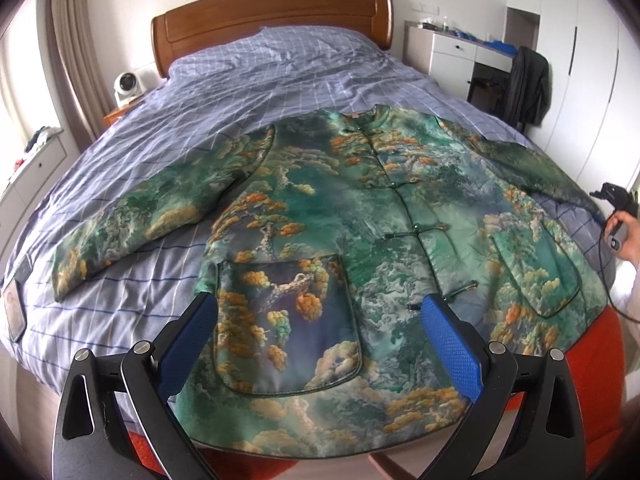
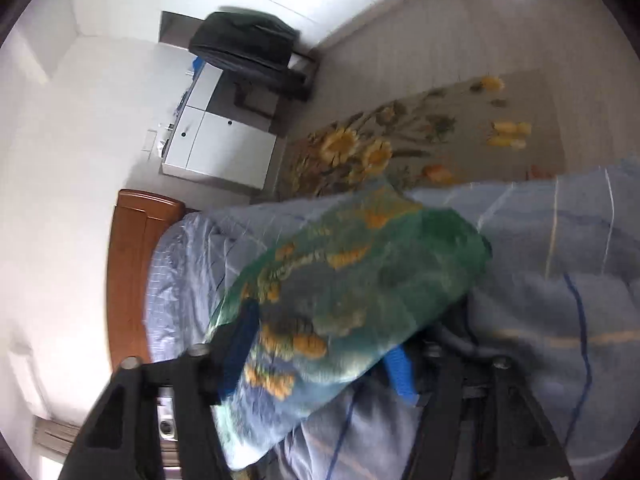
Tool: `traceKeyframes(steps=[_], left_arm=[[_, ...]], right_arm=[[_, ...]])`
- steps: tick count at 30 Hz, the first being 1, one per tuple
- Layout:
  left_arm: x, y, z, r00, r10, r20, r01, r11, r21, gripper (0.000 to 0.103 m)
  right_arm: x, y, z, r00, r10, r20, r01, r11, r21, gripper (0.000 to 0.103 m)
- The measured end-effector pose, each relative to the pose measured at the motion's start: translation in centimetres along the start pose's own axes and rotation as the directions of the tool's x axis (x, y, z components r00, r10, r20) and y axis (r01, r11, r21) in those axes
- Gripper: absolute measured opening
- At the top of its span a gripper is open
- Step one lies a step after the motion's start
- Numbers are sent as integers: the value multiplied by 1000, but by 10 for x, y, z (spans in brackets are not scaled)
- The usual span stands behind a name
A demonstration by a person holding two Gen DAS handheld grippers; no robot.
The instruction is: Fold large clothes
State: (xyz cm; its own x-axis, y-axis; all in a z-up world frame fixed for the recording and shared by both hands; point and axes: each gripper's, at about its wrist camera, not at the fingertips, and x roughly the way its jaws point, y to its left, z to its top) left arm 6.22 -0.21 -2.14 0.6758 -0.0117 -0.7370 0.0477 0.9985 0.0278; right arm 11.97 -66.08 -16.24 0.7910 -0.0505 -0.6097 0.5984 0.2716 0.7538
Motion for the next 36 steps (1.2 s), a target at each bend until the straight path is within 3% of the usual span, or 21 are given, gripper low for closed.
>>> traceKeyframes(steps=[3,6,9,14,18,22,29,32,34,36], left_arm=[[4,6,-5,1000,13,-12,-13,1000,-10,101],[9,14,-9,1000,6,-27,-7,999,-35,101],[11,19,-10,1000,-4,-27,2,998,-58,101],[9,21,-13,1000,-13,-19,11,997,-71,101],[7,25,-15,1000,-3,-23,1,997,-78,101],[6,34,-21,1000,0,-28,-3,994,-108,101],[14,46,-22,998,-28,-59,19,990,-143,101],[21,47,-6,993,-99,-61,89,985,-150,101],[29,44,8,985,-161,-62,150,977,-151,101],[44,36,26,964,-252,-89,236,959,-157,101]], right_arm=[[-13,38,-5,997,-30,75,42,986,-160,14],[-40,100,-25,991,38,130,16,920,-392,13],[-64,165,-60,985,118,123,-19,793,-608,12],[-86,261,-151,973,228,12,-110,515,-850,12],[-79,301,-230,967,231,-112,-183,313,-932,11],[-58,310,-307,964,177,-200,-229,161,-960,11],[-28,263,-407,952,0,-307,-306,65,-950,12],[-18,240,-441,941,-94,-324,-322,39,-946,18],[-12,225,-456,925,-155,-348,-345,44,-938,34],[-11,212,-461,896,-181,-406,-402,64,-914,70]])
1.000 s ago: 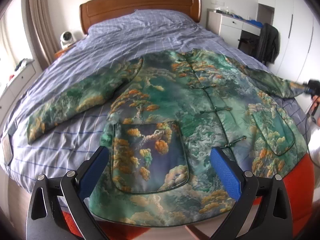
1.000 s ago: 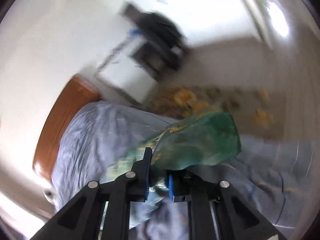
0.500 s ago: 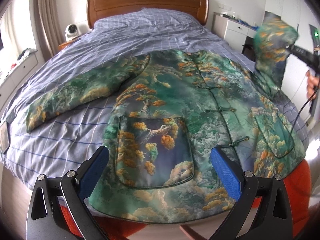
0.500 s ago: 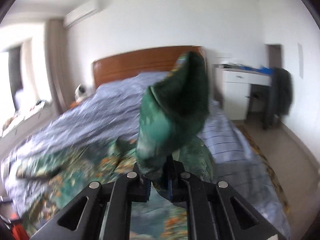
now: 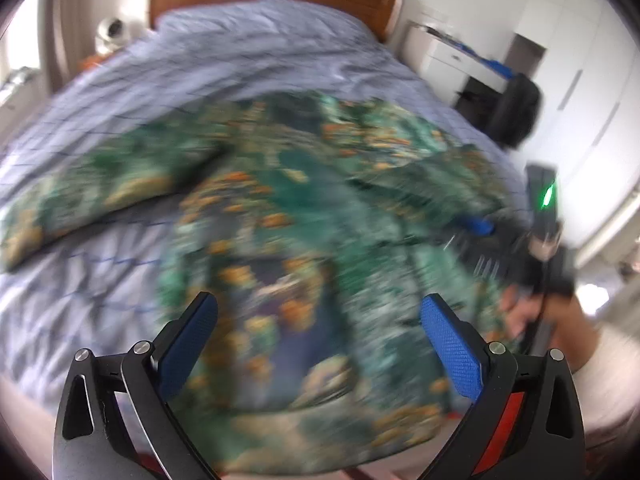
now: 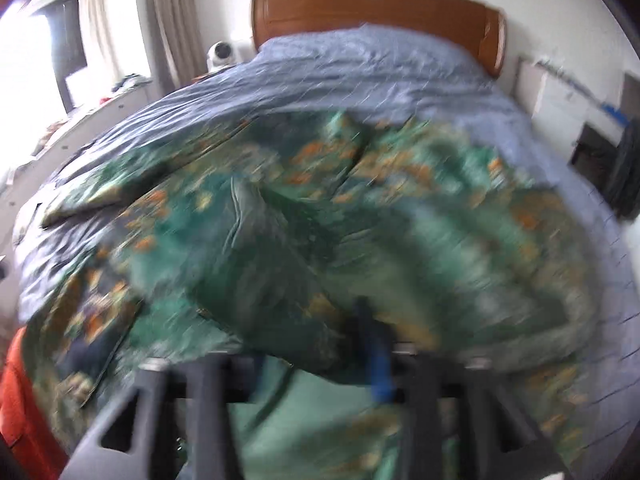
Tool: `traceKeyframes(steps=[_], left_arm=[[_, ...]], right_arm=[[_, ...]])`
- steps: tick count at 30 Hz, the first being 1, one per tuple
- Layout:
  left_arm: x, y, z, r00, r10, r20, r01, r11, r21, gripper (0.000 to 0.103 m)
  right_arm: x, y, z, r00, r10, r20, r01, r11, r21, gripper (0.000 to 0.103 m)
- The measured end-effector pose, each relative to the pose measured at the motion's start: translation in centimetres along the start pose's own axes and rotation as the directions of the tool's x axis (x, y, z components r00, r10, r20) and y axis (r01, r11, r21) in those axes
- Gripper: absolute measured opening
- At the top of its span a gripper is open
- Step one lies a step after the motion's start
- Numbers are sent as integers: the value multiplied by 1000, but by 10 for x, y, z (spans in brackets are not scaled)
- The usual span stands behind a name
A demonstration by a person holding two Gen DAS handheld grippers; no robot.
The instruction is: Fold large clothes
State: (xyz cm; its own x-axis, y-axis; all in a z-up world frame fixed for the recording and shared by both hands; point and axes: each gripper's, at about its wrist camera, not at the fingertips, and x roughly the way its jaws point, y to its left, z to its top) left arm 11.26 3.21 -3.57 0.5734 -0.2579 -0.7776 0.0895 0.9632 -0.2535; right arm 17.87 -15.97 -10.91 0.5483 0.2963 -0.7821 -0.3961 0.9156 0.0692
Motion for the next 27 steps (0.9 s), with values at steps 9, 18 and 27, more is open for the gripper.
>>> traceKeyframes(steps=[9,18,27], left_arm=[[144,-38,61,923,-307,-231,269,946,-181,79],[153,-92,83,948,-170,-268,168,985,-31,8],[187,-48,164,983,-102,-150,102,995,-8,8]], right_arm=[[-42,22,-43,995,98,2,-98,994,-50,72],[-104,-22,-67,994,88,68,-91,995,43,72],[-53,-166,45,988,-138,71,132,988,81,72]])
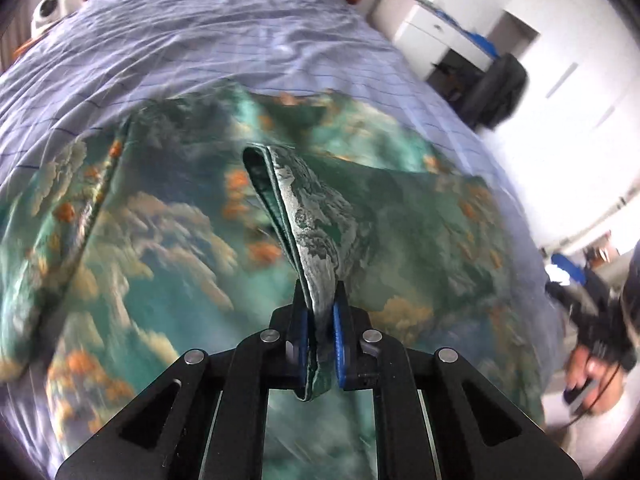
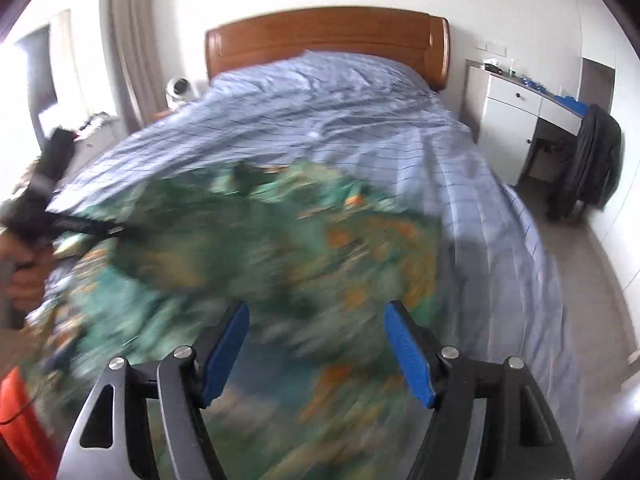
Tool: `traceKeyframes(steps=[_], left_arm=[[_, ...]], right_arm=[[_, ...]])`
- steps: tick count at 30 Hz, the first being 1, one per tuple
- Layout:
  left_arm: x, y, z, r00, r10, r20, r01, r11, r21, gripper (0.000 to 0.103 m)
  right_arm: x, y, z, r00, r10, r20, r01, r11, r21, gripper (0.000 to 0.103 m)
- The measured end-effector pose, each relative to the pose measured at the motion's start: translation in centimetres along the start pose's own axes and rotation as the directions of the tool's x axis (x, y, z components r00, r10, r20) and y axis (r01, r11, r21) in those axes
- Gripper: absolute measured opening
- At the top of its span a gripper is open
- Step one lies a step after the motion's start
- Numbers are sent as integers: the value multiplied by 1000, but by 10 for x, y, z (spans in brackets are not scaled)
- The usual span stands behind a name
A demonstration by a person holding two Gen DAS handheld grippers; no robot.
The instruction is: Fold large clothes
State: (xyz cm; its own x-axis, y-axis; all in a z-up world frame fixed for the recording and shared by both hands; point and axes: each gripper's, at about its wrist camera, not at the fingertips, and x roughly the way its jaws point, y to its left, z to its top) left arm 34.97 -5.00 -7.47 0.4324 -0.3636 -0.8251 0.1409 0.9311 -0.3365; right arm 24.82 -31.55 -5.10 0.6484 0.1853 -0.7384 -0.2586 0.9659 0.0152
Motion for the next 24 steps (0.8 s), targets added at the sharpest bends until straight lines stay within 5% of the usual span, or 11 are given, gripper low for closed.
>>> traceKeyframes(steps=[6,11,17,24], left_arm=[[33,29,-15,1000,4,-18,-5,999,-52,10],[47,40,-23,1000,-2,-14,1,998,-66,14],[55,39,-22,1000,19,-2,-19,999,-36,16],[58,36,-25,999,46,14,-46,999,-23,18]], right_arm=[[109,-43,43,995,28,-96,-18,994,105,72],[179,-48,25,971,59,-233,-12,980,197,72],[149,-26,22,979,-5,-204,29,993,115,72],[92,6,-5,980,112,-165,-93,989,116,72]])
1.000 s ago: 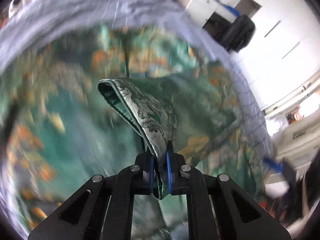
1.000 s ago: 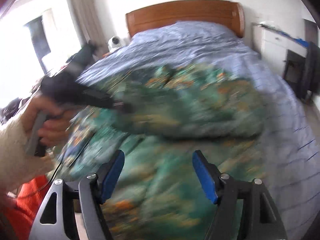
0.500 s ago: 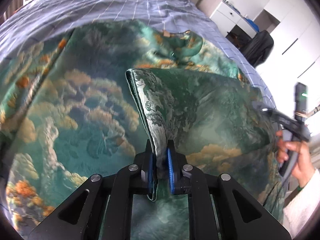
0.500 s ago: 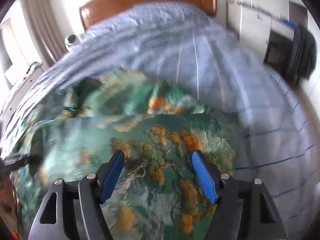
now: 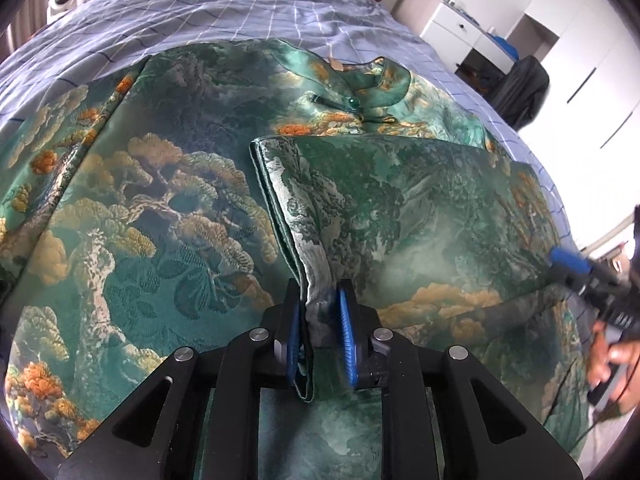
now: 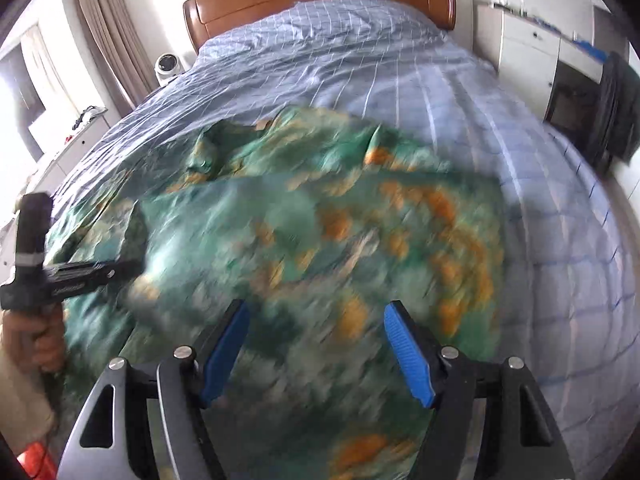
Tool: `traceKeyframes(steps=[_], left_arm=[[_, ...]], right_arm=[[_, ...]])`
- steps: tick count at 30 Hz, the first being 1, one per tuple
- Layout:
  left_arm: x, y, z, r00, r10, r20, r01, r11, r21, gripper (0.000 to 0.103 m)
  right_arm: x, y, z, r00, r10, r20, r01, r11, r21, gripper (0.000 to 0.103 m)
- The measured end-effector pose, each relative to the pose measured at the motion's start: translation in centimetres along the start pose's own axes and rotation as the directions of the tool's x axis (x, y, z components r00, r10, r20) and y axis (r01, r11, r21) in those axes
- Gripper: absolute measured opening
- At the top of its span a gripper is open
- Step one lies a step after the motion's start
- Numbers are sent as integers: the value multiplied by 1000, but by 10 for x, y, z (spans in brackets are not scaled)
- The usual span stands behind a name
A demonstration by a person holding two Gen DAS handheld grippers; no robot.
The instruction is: Fold large clothes
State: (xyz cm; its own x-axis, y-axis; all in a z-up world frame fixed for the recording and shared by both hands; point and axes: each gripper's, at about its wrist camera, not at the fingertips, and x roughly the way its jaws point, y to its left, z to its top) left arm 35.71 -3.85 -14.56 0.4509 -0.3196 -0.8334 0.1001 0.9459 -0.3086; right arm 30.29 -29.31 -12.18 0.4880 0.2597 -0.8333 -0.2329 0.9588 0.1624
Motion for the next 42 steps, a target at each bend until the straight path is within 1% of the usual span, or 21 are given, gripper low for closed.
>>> traceKeyframes(steps=[1,3,4,6,7,9,10,11,14,15,18,22,23,25,27,28,31,32,34,36,42], left_arm=[[1,0,0,1000,3,1,-3,1000,0,18],[1,-3,0,1000,16,4,-16,1000,8,20],[1,-3,0,1000,25,7,-25,1000,12,22],[-4,-6,-1,998,51,20,-52,998,27,30],[-8,-8,-2,997,68,28,-69,997,34,35],[-23,-11,-10,995,86,48,-89,995,50,55],[-31,-11,-14,994,88,56,-92,994,56,60],[-40,-12,-20,994,91,65,-95,994,62,67],[-74,-13,-45,991,95,97,-103,991,83,76],[-85,-13,-55,989,106,104,-115,990,85,79],[-111,-10,-82,985,127,119,-137,987,80,82],[-140,-3,-111,976,174,134,-185,980,70,83],[-146,-1,-117,972,190,140,-202,977,72,84],[-160,5,-129,958,239,158,-253,964,77,85],[-173,16,-137,944,281,175,-297,952,70,86],[-178,22,-140,940,290,179,-305,950,61,87],[-196,45,-147,928,317,193,-325,946,10,89],[-202,55,-149,921,334,200,-338,941,-14,90],[-208,72,-151,908,366,205,-362,930,-57,91],[-211,94,-153,898,398,189,-382,917,-117,91],[-219,137,-154,889,424,172,-381,895,-233,91]], right_arm=[[13,-1,-7,999,-12,-43,12,1000,5,72],[36,-6,-16,996,-13,-88,14,1000,13,72],[40,-6,-19,997,-11,-80,13,1000,21,72],[44,-6,-15,997,-24,-74,26,999,28,72],[40,-3,-12,996,-42,-72,45,999,30,72],[26,6,-13,996,-75,-47,76,997,15,72],[20,11,-12,996,-84,-32,84,996,5,72],[8,16,-15,996,-87,-16,87,996,-5,72],[-22,29,-30,996,-92,8,92,996,-13,74],[-31,30,-33,996,-94,12,94,996,-9,78],[-57,43,-49,994,-105,41,105,994,5,81],[-96,77,-80,989,-106,108,105,994,11,81],[-101,88,-87,989,-95,115,95,995,5,81],[-109,111,-100,988,-81,131,85,996,-26,81],[-114,136,-113,988,-68,139,79,994,-76,81],[-115,151,-119,989,-59,137,74,991,-111,81],[-111,188,-135,992,-22,121,48,974,-221,81],[-109,197,-138,994,-13,111,39,969,-243,81],[-103,212,-143,996,9,91,15,963,-269,81],[-99,224,-146,997,30,70,-9,960,-279,81],[-101,239,-151,997,39,69,-15,947,-320,81]])
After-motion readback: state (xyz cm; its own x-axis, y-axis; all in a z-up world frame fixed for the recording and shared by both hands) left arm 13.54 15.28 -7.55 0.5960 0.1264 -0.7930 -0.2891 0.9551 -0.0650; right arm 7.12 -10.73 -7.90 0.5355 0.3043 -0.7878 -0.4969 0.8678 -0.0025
